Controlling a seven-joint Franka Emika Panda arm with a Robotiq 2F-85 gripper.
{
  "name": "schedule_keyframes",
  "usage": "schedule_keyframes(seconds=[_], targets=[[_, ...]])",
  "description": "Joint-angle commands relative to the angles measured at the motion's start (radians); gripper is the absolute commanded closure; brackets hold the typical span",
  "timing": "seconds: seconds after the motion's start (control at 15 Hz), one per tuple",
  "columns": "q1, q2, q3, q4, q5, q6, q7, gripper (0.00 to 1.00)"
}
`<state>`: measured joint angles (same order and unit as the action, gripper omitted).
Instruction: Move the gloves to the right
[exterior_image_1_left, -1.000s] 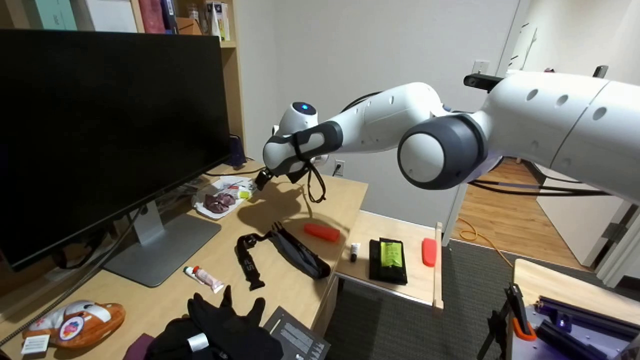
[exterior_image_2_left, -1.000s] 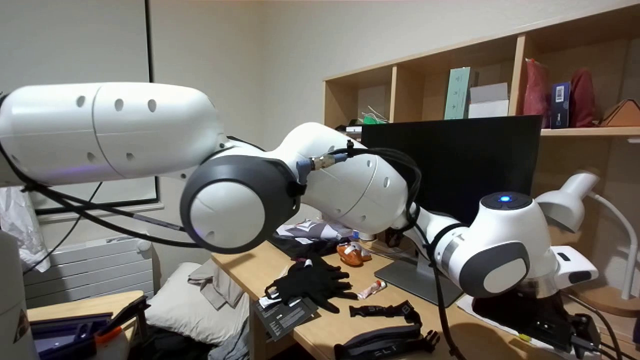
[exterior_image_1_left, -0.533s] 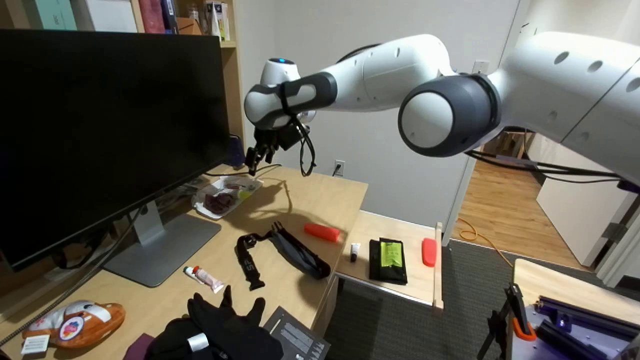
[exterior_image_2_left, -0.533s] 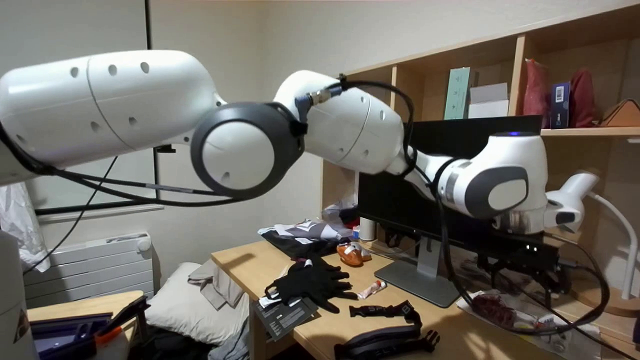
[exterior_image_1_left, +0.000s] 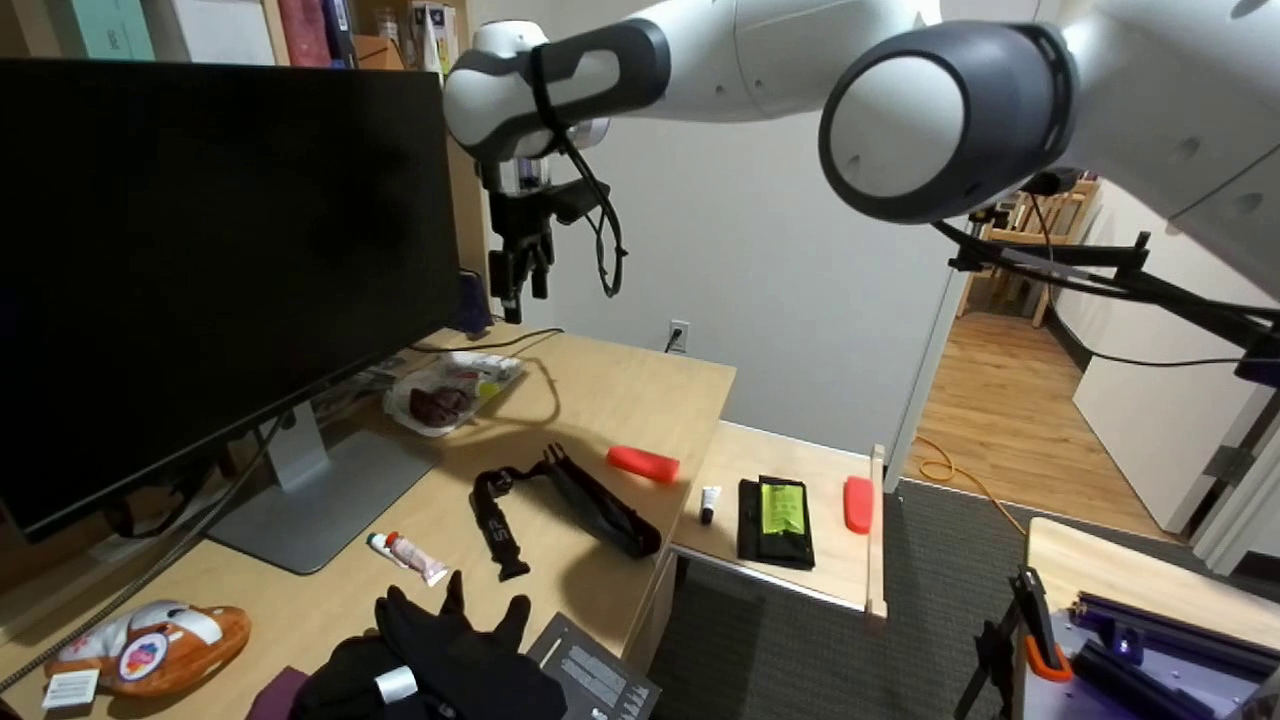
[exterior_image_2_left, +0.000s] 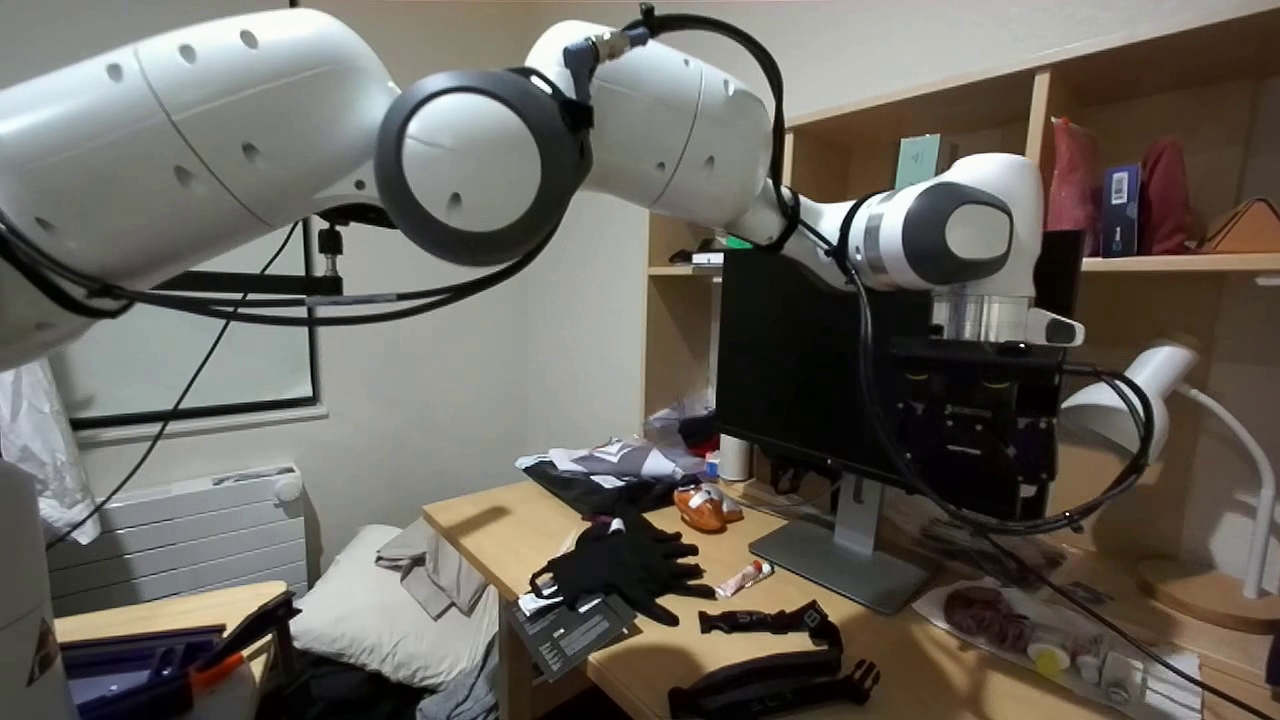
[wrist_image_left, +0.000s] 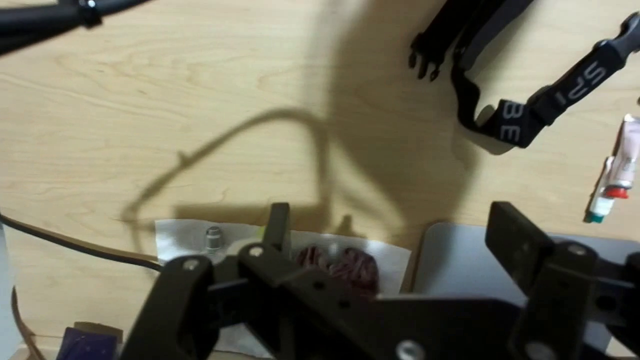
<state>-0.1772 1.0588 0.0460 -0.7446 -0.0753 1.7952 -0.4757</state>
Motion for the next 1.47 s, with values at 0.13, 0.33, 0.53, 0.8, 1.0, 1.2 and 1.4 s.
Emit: schedule_keyframes(seconds=[0.13, 0.33, 0.53, 0.8, 1.0, 1.2, 1.4], targets=[[0.019, -0.030, -0.004, -0.043, -0.012, -0.015, -0.004, 0.00], [0.019, -0.021, -0.012, -0.038, -0.010, -0.051, -0.011, 0.00], [0.009, -0.022, -0.002, -0.101, 0.001, -0.068, -0.027, 0.00], [-0.010, -0.080, 0.011, -0.314, -0.004, 0.015, -0.087, 0.00], [-0.015, -0.125, 0.015, -0.466, -0.017, 0.140, -0.167, 0.00], [-0.030, -0.161, 0.039, -0.603, -0.001, 0.360, -0.265, 0.00], [-0.048, -0.208, 0.081, -0.747, 0.015, 0.563, -0.354, 0.00]])
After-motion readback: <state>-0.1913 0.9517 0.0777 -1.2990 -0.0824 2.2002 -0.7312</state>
